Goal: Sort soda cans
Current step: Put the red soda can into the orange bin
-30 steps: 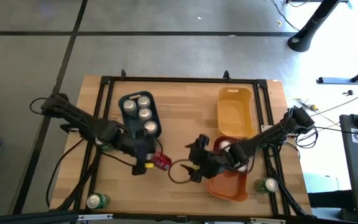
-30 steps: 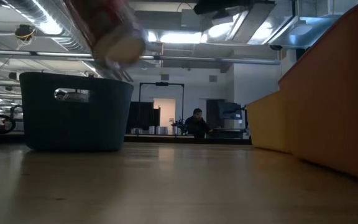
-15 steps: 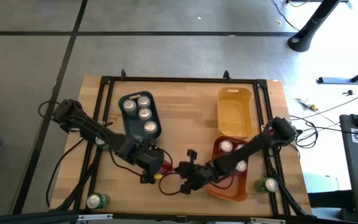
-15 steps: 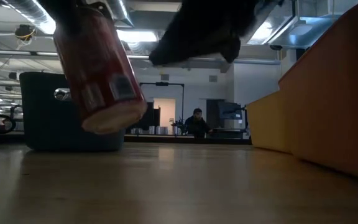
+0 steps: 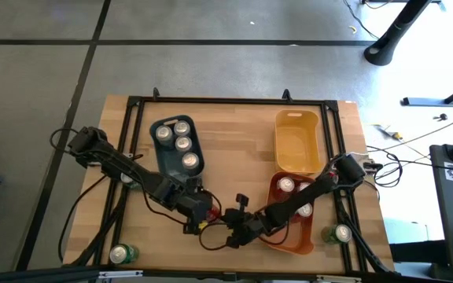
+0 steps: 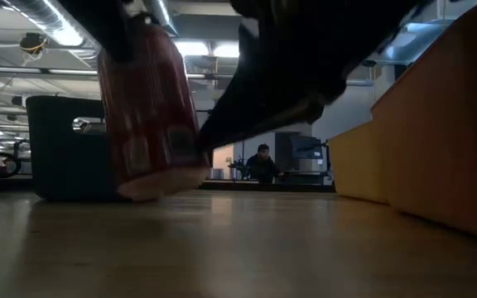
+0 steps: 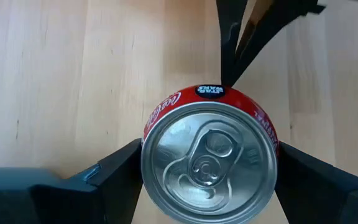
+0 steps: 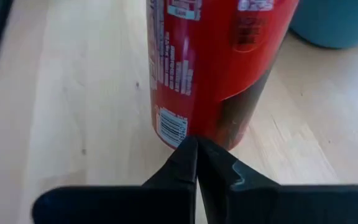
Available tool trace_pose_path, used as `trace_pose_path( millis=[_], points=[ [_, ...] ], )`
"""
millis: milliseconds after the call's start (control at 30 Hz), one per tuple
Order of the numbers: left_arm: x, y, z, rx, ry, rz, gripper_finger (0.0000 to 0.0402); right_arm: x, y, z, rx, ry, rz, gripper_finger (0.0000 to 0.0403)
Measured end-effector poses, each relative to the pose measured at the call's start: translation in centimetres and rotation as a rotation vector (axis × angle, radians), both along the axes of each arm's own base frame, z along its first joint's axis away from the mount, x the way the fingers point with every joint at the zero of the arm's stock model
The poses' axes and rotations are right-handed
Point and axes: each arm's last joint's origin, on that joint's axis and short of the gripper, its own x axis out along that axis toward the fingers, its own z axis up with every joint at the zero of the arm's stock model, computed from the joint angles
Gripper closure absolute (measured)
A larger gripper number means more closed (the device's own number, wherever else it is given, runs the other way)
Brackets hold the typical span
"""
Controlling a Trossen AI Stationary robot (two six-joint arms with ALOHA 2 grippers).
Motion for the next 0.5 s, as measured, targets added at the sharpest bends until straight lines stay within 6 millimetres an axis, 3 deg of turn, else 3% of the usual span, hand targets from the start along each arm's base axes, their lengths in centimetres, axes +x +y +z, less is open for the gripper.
trace_pose_path(
  millis=[233, 500],
  points=[
    [0.0, 0.3, -2.2, -0.04, -0.065, 0.034, 0.011, 0.2, 0.0, -1.4, -0.011, 0.023, -0.012, 0.0398],
    [0.4, 0.2, -2.6, -0.043, -0.142, 0.021, 0.011, 0.2, 0.1, -2.0, -0.005, 0.03, -0.023, 0.0401]
  ],
)
